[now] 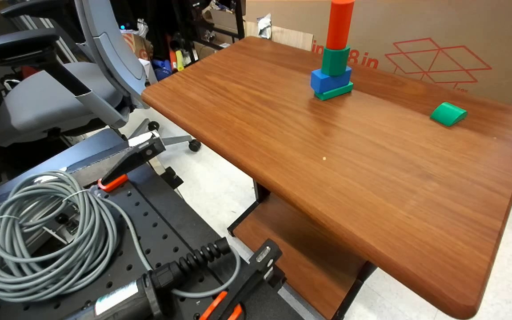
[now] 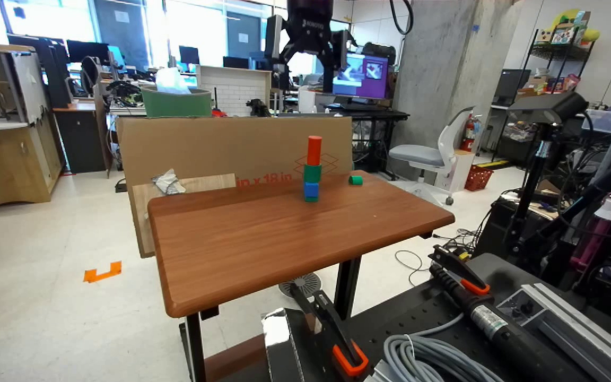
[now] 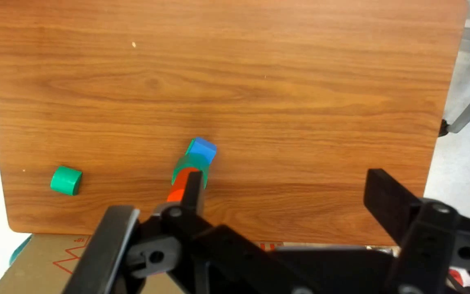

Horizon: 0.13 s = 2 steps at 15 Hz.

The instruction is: Stack the orange object on top of the blue block

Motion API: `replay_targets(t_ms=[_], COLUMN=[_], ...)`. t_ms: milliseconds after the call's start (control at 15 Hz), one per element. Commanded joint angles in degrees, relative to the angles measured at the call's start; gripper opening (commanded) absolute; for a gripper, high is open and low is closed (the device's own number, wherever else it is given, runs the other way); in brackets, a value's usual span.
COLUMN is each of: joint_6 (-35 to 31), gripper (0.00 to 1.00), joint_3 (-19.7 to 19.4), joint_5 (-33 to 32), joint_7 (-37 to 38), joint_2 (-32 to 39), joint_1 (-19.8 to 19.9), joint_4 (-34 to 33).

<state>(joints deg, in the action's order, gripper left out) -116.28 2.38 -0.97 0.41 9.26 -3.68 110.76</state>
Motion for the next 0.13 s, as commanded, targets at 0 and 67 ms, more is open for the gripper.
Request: replay_targets(t_ms=[0, 67], joint_6=[1.72, 3.12], gripper=[1.00, 1.00], joint_3=[0.31, 0.38], joint_5=[-0.02, -0.02], joint_7=[-0.31, -0.60], joint_2=[-1.57, -2.81], joint_1=[0.16, 0.16], joint_4=[1.34, 2.60])
